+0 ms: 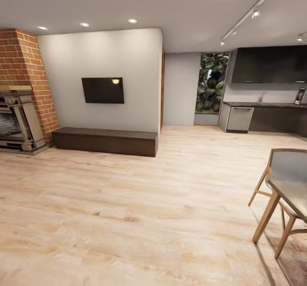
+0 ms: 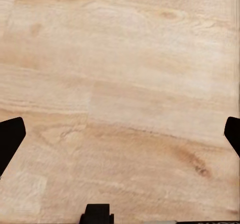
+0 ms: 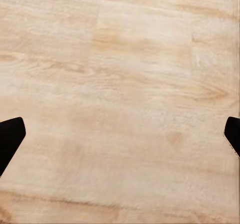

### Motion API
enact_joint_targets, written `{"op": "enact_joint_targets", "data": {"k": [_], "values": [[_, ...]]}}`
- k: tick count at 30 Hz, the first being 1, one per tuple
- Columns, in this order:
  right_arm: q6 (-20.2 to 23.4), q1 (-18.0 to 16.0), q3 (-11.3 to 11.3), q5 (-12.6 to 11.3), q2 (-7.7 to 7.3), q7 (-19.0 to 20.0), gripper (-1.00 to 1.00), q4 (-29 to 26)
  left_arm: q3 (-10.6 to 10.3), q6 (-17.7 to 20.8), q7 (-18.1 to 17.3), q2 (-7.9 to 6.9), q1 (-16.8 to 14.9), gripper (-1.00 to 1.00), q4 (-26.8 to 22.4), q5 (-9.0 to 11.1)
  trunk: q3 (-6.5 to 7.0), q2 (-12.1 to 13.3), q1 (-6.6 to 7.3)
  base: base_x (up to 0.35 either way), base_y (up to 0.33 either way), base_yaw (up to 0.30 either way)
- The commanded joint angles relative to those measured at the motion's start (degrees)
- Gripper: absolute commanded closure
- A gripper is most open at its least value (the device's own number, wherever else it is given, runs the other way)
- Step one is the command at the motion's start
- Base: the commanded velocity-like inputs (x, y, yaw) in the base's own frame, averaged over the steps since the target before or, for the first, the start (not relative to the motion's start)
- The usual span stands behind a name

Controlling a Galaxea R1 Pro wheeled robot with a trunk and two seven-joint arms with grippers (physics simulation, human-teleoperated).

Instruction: Pick up the poster from the kitchen countertop and hang it on one of the wall nails in the kitchen.

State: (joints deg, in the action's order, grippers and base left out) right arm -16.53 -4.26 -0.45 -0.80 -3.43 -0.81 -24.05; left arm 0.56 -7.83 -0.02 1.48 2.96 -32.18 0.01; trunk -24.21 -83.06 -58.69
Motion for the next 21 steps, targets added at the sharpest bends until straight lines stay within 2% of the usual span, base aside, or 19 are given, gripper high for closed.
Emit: {"op": "enact_joint_targets", "data": {"k": [1,21], "values": [[-0.2,0.0,0.0,-0.1,0.02,-0.1,-1.0,0.1,0.1,-0.1,0.0,0.01,0.0,-1.0,-0.1,0.0,-0.03,0.0,-0.04,0.334,0.0,-0.264],[-0.2,0.0,0.0,-0.1,0.0,-0.1,-1.0,0.1,0.1,-0.1,0.0,0.01,0.0,-1.0,-0.1,0.0,0.46,0.0,-0.04,0.334,0.0,-0.265]]}}
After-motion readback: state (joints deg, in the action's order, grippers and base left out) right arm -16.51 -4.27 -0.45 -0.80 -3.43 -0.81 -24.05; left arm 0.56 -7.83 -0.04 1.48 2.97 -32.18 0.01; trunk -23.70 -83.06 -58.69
